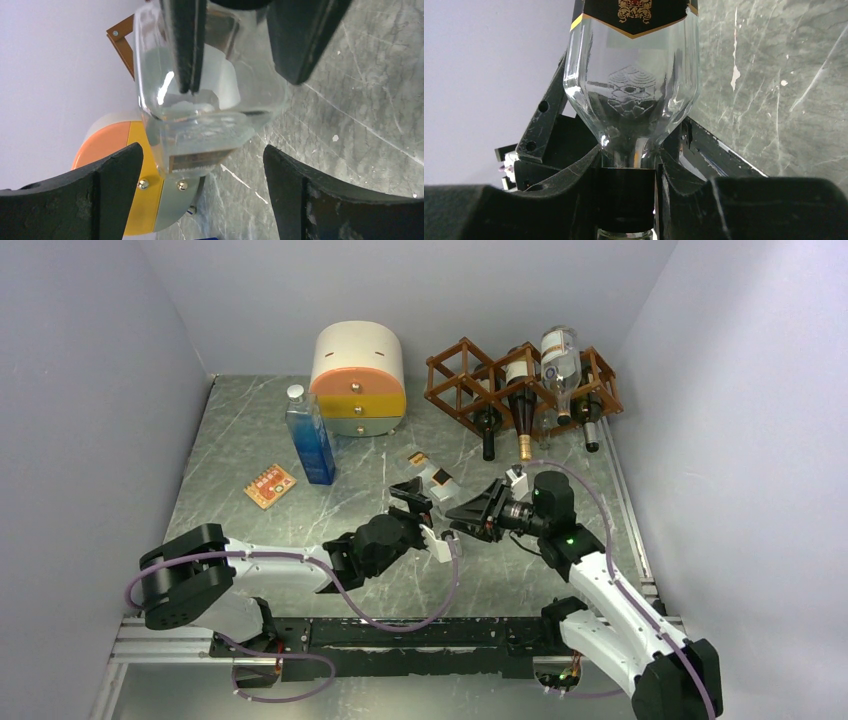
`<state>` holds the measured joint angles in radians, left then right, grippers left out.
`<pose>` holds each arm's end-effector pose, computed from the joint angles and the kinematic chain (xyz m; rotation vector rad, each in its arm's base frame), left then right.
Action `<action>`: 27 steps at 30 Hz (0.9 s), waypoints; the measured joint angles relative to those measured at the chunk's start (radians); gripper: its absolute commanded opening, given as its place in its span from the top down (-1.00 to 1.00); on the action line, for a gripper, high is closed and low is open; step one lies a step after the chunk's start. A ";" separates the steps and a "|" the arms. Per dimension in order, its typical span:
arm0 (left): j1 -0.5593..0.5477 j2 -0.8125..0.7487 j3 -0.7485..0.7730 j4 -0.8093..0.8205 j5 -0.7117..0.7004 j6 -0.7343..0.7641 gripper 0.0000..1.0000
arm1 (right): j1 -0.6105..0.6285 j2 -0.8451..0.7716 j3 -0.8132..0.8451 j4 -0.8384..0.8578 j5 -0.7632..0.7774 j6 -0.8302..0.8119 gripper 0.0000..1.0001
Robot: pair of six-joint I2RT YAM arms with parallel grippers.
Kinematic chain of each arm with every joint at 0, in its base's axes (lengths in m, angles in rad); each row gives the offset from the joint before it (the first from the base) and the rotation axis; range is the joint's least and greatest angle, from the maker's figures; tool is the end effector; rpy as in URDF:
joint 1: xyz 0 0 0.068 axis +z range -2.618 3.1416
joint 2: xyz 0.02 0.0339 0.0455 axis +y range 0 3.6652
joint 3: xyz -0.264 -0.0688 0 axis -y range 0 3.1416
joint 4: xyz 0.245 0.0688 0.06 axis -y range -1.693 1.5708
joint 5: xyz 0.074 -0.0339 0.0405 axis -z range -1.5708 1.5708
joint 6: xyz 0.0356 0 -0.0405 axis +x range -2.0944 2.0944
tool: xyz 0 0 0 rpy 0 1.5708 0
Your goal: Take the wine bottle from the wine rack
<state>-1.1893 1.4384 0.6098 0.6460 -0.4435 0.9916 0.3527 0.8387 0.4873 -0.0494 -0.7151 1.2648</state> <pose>0.1256 -0.2721 0.2159 1.3697 1.0759 0.2435 0.1675 0.0865 0.2425 0.4908 2.2640 1.6575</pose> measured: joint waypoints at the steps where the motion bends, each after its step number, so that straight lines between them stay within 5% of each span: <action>1: -0.001 0.000 0.000 0.003 -0.006 0.001 -0.87 | 0.008 0.002 -0.002 0.004 0.000 0.005 1.00; 17: -0.006 0.007 0.003 0.024 -0.050 0.043 -0.96 | 0.160 0.064 -0.002 0.095 0.030 0.061 1.00; 19: -0.008 0.007 0.003 0.028 -0.052 0.053 -0.83 | 0.168 0.067 -0.002 0.098 0.031 0.061 1.00; 22: -0.010 0.007 0.003 0.021 -0.054 0.064 -0.16 | 0.171 0.067 -0.001 0.105 0.035 0.065 1.00; 27: -0.013 0.006 -0.004 0.030 -0.071 0.113 0.27 | 0.175 0.067 0.005 0.111 0.037 0.074 0.96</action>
<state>-1.2026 1.4445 0.6060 0.6758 -0.5148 1.1046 0.5278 0.9058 0.4927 0.0612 -0.6785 1.3392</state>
